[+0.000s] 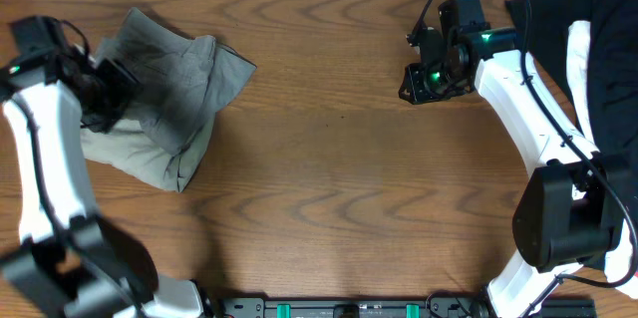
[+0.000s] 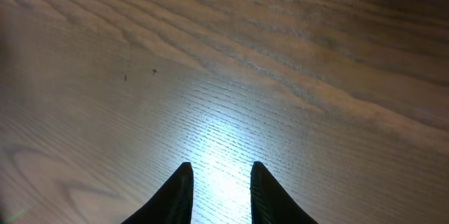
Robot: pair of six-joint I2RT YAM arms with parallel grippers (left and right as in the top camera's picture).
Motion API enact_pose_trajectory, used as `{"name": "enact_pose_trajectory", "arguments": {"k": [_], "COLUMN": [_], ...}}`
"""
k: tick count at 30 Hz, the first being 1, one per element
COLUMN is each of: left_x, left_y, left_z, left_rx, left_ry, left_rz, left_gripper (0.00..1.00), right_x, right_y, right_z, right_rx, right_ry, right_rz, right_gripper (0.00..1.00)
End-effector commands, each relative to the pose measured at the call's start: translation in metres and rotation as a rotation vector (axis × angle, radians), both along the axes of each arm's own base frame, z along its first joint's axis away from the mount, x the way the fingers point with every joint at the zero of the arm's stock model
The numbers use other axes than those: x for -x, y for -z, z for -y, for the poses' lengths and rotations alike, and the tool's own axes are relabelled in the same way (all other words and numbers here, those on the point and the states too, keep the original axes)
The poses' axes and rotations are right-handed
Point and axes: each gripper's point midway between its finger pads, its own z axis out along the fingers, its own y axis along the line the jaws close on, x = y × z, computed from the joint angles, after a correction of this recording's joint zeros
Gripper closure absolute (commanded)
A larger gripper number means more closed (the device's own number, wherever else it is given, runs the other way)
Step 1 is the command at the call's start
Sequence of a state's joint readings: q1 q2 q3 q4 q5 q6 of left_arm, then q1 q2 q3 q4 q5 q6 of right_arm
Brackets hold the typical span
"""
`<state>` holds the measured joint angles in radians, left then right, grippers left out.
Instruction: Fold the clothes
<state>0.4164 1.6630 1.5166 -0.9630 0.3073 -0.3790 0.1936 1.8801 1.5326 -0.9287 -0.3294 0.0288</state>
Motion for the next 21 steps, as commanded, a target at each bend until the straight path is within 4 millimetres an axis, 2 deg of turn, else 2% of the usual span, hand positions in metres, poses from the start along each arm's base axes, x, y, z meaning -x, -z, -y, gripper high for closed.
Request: {"name": "enact_pose_trajectory", "arguments": {"k": [1, 3, 5, 7, 10, 11, 13, 14, 15, 16, 17, 18, 19, 21], "left_x": [-0.001, -0.002, -0.002, -0.003, -0.003, -0.003, -0.005, -0.005, -0.004, -0.002, 0.0, 0.003, 0.004, 0.007], "left_y": [-0.048, -0.059, -0.061, -0.06, -0.066, -0.07, -0.084, -0.09, -0.096, -0.102, -0.107, -0.11, -0.112, -0.112], "left_z": [0.013, 0.036, 0.066, 0.093, 0.132, 0.14, 0.144, 0.143, 0.144, 0.146, 0.151, 0.155, 0.157, 0.159], "left_rx": [-0.097, -0.157, -0.191, -0.217, -0.275, -0.314, -0.46, -0.505, -0.548, -0.573, -0.581, -0.582, -0.579, -0.574], "left_ry": [0.111, 0.289, 0.474, 0.611, 0.81, 0.858, 0.861, 0.854, 0.849, 0.85, 0.859, 0.866, 0.867, 0.87], "left_rz": [0.133, 0.176, 0.197, 0.204, 0.252, 0.27, 0.283, 0.286, 0.295, 0.307, 0.323, 0.335, 0.341, 0.339], "left_gripper": [0.36, 0.36, 0.35, 0.35, 0.35, 0.34, 0.29, 0.21, 0.0, 0.02, 0.02, 0.02, 0.02, 0.02], "right_x": [-0.007, -0.011, -0.019, -0.033, -0.05, -0.053, -0.051, -0.048, -0.042, -0.036, -0.029, -0.024, -0.019, -0.009], "right_y": [-0.015, -0.016, -0.021, -0.033, -0.074, -0.094, -0.132, -0.145, -0.163, -0.175, -0.19, -0.198, -0.21, -0.227], "right_z": [0.005, 0.007, 0.014, 0.031, 0.065, 0.075, 0.092, 0.097, 0.103, 0.107, 0.112, 0.113, 0.115, 0.114], "right_rx": [-0.01, -0.011, -0.014, 0.001, -0.006, -0.014, -0.015, -0.014, -0.016, -0.017, -0.018, -0.018, -0.021, -0.027], "right_ry": [-0.009, -0.001, 0.02, 0.109, 0.277, 0.297, 0.314, 0.32, 0.331, 0.341, 0.352, 0.356, 0.36, 0.359], "right_rz": [0.053, 0.066, 0.096, 0.135, 0.212, 0.26, 0.358, 0.39, 0.432, 0.46, 0.494, 0.513, 0.541, 0.585], "right_gripper": [0.73, 0.73, 0.71, 0.7, 0.7, 0.69, 0.67, 0.66, 0.62, 0.58, 0.46, 0.12, 0.01, 0.01]}}
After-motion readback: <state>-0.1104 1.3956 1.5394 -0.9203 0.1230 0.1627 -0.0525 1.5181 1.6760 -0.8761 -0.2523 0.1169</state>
